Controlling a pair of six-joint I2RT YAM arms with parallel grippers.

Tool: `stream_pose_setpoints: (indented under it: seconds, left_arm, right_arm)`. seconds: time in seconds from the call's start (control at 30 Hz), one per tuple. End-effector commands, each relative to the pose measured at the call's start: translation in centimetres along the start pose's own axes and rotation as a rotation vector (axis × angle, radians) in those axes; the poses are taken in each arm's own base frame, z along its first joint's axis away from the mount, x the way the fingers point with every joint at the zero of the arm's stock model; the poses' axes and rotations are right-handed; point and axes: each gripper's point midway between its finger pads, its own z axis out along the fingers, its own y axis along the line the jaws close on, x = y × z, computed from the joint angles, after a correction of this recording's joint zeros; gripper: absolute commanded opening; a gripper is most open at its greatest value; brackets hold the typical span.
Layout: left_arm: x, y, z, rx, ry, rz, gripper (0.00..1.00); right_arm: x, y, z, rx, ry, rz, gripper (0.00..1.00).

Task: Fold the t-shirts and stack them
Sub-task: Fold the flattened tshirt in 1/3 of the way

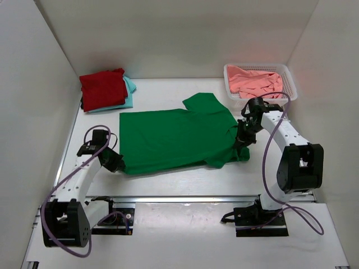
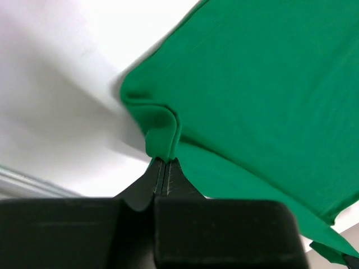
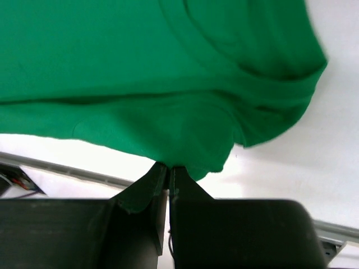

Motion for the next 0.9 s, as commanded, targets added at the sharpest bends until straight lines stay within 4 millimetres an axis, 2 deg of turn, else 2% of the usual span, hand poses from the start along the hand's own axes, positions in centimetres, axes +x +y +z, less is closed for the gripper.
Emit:
stream_pose_setpoints:
  seconds: [0.0,0.33,0.37,0.4,0.47,0.53,0.6,0.67,0.73,0.83,0.87]
  left_arm:
    - [-2.9,-2.3,0.0,0.054,-0.070,0.010,0.00]
    - [-6.1,-5.6,2.4,0.041,-0.055,0.017,0.01]
    - [-6.8,-6.1,2.3,0.049,-0.066,0.008,0.10]
    - [-7.0,-6.3,2.5,0.049,-0.061,0.010,0.28]
    - [-8.3,-7.3,2.6,0.066,-0.092,-0.002,0.38]
    - [-9.3,-7.7,2.8,0.069,-0.101,-0.022,0.49]
    - [-10.5,-8.8,2.5,0.090,-0.128,-0.025,0.62]
    - [-11.2,-9.6,2.4,0.105,-0.135,-0.015,0.65]
    - [-11.2,-9.9,2.6,0.109,-0.128,-0.011,0.61]
    - [-9.7,-9.6,2.7,0.112,-0.105,0.017,0.61]
    - [-9.2,-8.8,3.2,0.096,-0.090,0.011,0.62]
  right_arm:
    - [-2.9,0.4,-0.5,-0.031,-0.048,0.025,0.00]
    - [-6.8,-0.3,0.9,-0.046,-0.034,0.081,0.00]
    - [-7.1,-0.3,1.1,-0.050,-0.031,0.080,0.02]
    - [-7.5,-0.1,1.1,-0.055,-0.040,0.078,0.03]
    - [-8.4,0.0,1.3,-0.061,-0.053,0.081,0.14]
    - [-9.1,0.1,0.8,-0.051,-0.069,0.079,0.21]
    - [-10.3,-0.1,0.3,-0.026,-0.108,0.067,0.24]
    - [-10.7,-0.5,-0.3,0.003,-0.130,0.060,0.24]
    - [-10.7,-0.6,-0.7,0.016,-0.142,0.046,0.23]
    - [-9.8,-0.2,-0.6,-0.022,-0.127,0.028,0.16]
    - [-9.7,0.1,-1.0,-0.033,-0.138,0.017,0.14]
